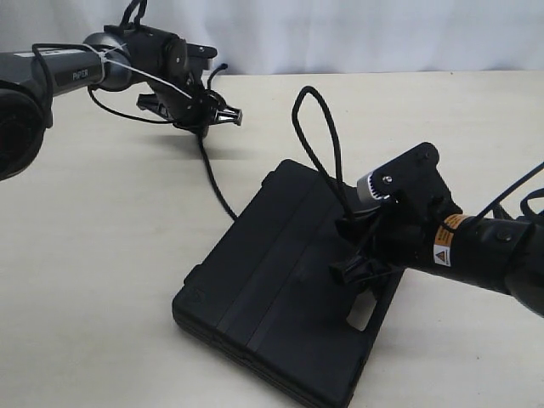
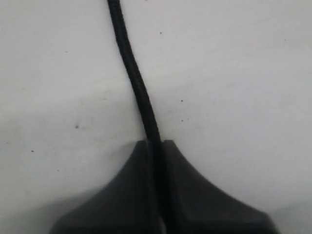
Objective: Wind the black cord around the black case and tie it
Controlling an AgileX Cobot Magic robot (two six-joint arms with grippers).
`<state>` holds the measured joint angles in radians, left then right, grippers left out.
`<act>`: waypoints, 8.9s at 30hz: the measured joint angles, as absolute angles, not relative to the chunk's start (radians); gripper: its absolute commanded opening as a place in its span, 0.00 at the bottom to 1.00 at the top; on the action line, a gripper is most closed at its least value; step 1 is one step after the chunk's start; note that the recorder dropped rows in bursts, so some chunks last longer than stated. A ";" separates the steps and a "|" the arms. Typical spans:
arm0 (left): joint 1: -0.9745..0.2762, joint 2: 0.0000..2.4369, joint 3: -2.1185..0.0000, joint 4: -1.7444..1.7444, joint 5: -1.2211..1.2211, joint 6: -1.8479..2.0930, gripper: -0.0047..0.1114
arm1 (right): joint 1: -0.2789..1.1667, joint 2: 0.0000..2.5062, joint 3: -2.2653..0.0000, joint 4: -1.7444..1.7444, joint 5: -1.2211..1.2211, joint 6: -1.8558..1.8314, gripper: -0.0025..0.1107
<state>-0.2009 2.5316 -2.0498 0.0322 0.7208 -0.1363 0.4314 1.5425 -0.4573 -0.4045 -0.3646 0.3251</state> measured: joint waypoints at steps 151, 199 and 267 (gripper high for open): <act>-0.175 2.013 -0.765 1.039 -1.210 -0.313 0.04 | 0.168 1.576 -0.611 -0.848 -0.893 0.979 0.29; -0.222 1.664 -0.856 0.960 -0.505 -0.660 0.04 | 0.176 1.388 -0.684 -1.739 -0.358 1.940 0.50; -0.078 1.392 -0.854 0.881 -0.085 -0.696 0.04 | 0.316 1.632 -0.652 -0.327 0.135 0.871 0.06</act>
<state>-0.0782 1.3918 -0.8535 0.8806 -0.0847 -0.6959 0.3162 1.6321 -0.6522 -0.3270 0.1353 0.8709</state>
